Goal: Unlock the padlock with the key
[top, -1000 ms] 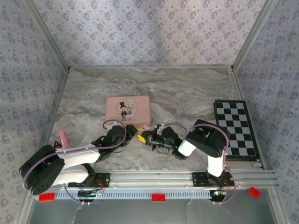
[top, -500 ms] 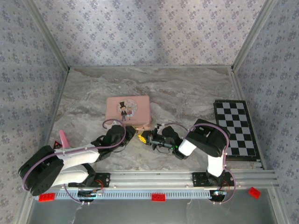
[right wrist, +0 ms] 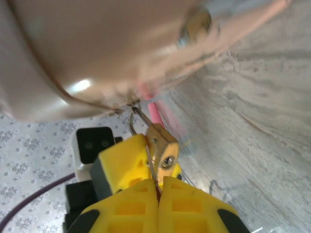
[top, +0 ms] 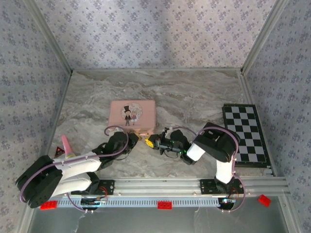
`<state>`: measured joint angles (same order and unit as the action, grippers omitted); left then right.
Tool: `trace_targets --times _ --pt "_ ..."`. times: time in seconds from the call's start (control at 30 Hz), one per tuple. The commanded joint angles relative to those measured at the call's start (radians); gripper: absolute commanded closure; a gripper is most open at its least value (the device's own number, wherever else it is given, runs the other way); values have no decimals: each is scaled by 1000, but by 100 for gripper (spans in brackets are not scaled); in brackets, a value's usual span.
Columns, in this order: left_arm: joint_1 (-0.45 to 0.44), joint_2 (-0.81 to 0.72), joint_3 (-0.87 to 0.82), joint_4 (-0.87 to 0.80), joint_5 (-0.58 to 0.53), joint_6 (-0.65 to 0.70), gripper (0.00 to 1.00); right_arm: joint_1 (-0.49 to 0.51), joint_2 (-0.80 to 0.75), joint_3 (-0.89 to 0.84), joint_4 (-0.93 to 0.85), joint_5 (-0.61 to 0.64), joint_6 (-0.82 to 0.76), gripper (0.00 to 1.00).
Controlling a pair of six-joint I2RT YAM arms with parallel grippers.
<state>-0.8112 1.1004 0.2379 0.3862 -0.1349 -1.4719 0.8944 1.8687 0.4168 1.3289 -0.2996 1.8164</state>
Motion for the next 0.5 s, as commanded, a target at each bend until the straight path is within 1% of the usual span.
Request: trace_targets --times 0.0,0.23,0.37,0.47 --pt "5 -50 5 50 -35 -4 90 -7 22 -3 42 0 -16 100" --pt "10 -79 7 45 -37 -16 90 7 27 12 62 -13 -24 100" --pt "34 -83 9 54 -6 -11 90 8 0 -20 56 -41 -60 100" --pt "53 -80 15 54 25 2 91 12 19 -24 61 -75 -74 100"
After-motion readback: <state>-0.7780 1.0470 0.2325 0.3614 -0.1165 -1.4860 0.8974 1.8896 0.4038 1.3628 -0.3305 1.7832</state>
